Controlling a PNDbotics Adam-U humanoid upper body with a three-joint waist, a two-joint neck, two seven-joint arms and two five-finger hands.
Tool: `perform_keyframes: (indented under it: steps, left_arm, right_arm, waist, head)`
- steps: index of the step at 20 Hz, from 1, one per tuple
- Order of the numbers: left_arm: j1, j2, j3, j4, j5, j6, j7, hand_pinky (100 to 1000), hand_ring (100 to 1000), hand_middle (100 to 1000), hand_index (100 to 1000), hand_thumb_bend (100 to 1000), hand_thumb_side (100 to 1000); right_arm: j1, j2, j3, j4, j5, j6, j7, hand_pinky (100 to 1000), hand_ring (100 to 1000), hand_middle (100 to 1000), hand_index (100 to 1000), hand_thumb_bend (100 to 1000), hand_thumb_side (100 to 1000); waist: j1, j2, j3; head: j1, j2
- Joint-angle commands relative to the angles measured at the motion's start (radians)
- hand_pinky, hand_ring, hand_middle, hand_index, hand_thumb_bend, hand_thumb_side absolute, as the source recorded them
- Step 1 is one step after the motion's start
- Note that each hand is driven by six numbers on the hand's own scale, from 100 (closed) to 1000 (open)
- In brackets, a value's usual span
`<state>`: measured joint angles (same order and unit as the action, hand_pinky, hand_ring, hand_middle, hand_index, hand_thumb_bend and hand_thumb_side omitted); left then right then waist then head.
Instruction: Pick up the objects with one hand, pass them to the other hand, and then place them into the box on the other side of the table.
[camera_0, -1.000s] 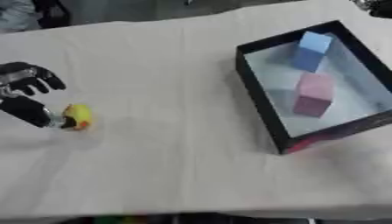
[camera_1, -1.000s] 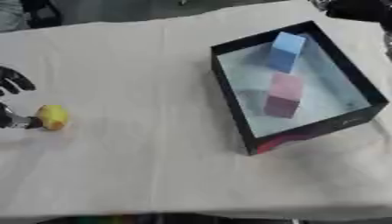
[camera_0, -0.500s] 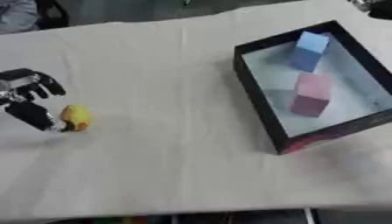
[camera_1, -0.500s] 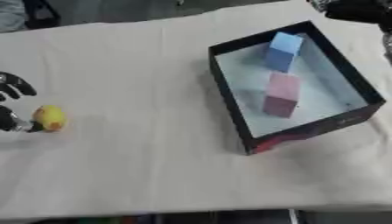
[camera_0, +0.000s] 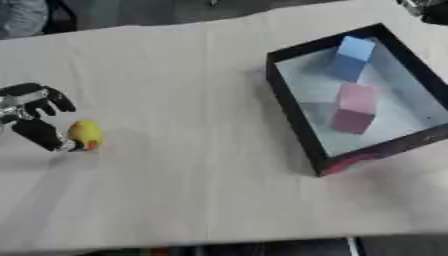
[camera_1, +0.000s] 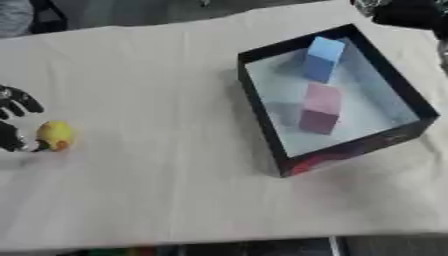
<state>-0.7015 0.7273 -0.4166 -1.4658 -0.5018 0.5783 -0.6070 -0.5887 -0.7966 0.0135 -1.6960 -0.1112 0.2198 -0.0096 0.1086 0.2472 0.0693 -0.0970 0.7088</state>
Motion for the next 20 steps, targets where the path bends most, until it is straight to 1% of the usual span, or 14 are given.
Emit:
perform_keyframes:
  steps: [1,4,7,10,20]
  left_arm:
    - [-0.021,0.016,0.008,0.005,-0.007,0.008,-0.004,858,833,788,787,472,125]
    - [-0.023,0.012,0.007,0.013,-0.009,0.005,-0.003,858,833,788,787,472,123]
    - [-0.024,0.003,0.008,0.033,-0.016,0.005,-0.001,858,834,789,788,454,112]
    - [-0.026,-0.003,0.008,0.048,-0.028,-0.002,0.003,857,835,791,790,449,100]
    - [-0.031,-0.016,0.007,0.076,-0.051,-0.025,-0.016,860,838,794,780,418,100]
  right_arm:
    - [-0.011,-0.02,-0.017,-0.018,-0.005,-0.002,-0.004,912,867,806,853,309,221]
    - [-0.01,-0.02,-0.017,-0.019,-0.006,-0.004,-0.003,913,868,806,853,307,221]
    - [-0.015,-0.016,-0.016,-0.016,-0.005,-0.004,-0.001,915,869,810,854,300,223]
    - [-0.018,-0.014,-0.015,-0.013,-0.004,-0.004,0.0,915,869,810,853,310,222]
    - [-0.021,-0.011,-0.014,-0.01,-0.005,-0.006,0.003,916,870,810,853,315,223]
  waist:
    - [-0.002,-0.027,0.0]
    - [-0.002,-0.026,-0.001]
    - [-0.002,-0.025,-0.003]
    - [-0.002,-0.023,-0.005]
    - [-0.002,-0.02,-0.008]
  head:
    - [0.004,-0.014]
    - [0.005,-0.015]
    - [0.005,-0.018]
    - [0.006,-0.019]
    - [0.006,-0.022]
